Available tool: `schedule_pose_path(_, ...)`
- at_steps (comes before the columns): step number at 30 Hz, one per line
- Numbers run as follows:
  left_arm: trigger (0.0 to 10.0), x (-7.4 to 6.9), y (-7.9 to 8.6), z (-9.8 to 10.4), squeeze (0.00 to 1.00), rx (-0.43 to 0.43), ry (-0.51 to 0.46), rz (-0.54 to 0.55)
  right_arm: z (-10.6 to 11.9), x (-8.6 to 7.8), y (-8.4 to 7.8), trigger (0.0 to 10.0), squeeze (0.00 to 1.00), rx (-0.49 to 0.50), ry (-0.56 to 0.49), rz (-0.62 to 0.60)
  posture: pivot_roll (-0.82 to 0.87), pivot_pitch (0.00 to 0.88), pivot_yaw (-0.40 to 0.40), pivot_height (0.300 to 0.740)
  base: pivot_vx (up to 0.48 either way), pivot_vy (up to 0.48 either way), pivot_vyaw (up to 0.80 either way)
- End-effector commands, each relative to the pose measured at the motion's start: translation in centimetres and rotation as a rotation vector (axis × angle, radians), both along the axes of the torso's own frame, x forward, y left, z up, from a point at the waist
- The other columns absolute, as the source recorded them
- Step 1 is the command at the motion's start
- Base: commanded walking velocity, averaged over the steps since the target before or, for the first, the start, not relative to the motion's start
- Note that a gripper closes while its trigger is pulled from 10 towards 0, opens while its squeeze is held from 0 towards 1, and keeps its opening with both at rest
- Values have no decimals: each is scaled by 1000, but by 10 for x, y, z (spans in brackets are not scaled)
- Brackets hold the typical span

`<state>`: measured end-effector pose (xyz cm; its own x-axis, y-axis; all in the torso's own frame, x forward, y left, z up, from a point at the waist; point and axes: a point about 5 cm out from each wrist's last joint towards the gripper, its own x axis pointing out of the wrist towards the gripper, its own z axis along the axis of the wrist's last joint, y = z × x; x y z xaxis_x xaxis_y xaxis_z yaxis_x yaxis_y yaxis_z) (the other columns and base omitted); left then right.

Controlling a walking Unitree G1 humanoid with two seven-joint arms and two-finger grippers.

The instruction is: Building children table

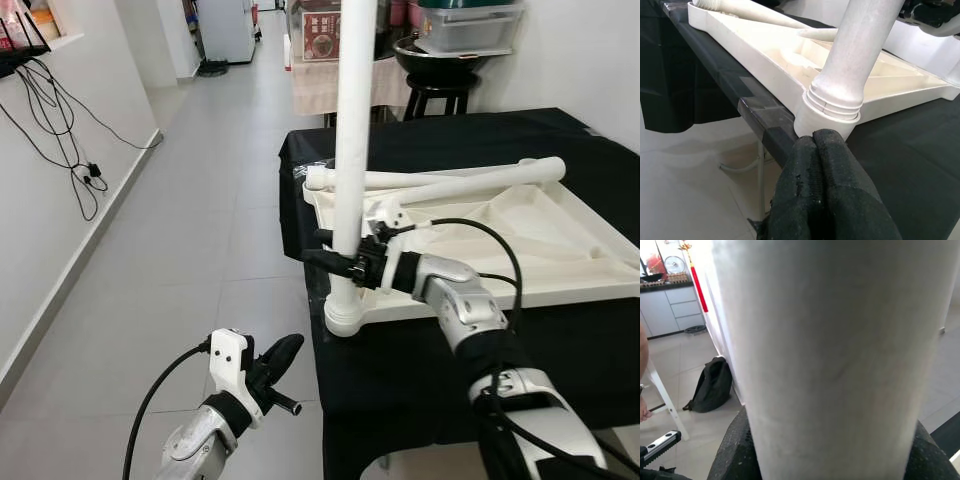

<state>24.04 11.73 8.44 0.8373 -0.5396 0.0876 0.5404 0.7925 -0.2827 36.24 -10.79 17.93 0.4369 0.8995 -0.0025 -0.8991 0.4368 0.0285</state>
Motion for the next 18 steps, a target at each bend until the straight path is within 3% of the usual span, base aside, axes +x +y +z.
schedule_pose_path(1,10000,0,2,-3,0,4,17,7,-17,-6,8,0,0,26,76,43,3,0,15,740,0,0,0)
schedule_pose_path(5,10000,-2,1,-3,0,1,18,3,-47,-17,-1,0,0,-10,113,-163,-14,0,20,740,0,0,0)
schedule_pose_path(10,10000,-2,1,-3,0,0,19,3,-54,-21,-1,0,0,-27,120,-215,-15,0,18,740,0,0,0)
schedule_pose_path(11,10000,-3,2,-3,0,-1,19,2,-69,-27,-1,0,0,-48,149,-441,-18,0,13,740,0,0,0)
schedule_pose_path(12,10000,-3,3,-3,0,-1,19,2,-92,-44,1,0,0,-72,197,-656,-26,0,17,740,0,0,0)
schedule_pose_path(13,10000,-3,3,-3,0,-1,19,3,-106,-58,0,0,0,-91,231,-806,-26,0,17,740,0,0,0)
schedule_pose_path(14,10000,-3,3,-3,0,-1,19,3,-106,-58,0,0,0,-91,231,-806,-26,0,17,740,0,0,0)
schedule_pose_path(15,10000,-2,4,-3,0,0,19,3,-117,-68,2,0,0,-94,279,-886,-27,0,24,740,0,0,0)
schedule_pose_path(18,10000,-2,4,-3,0,2,21,3,-115,-64,3,0,0,-83,262,-890,-29,0,29,740,0,0,0)
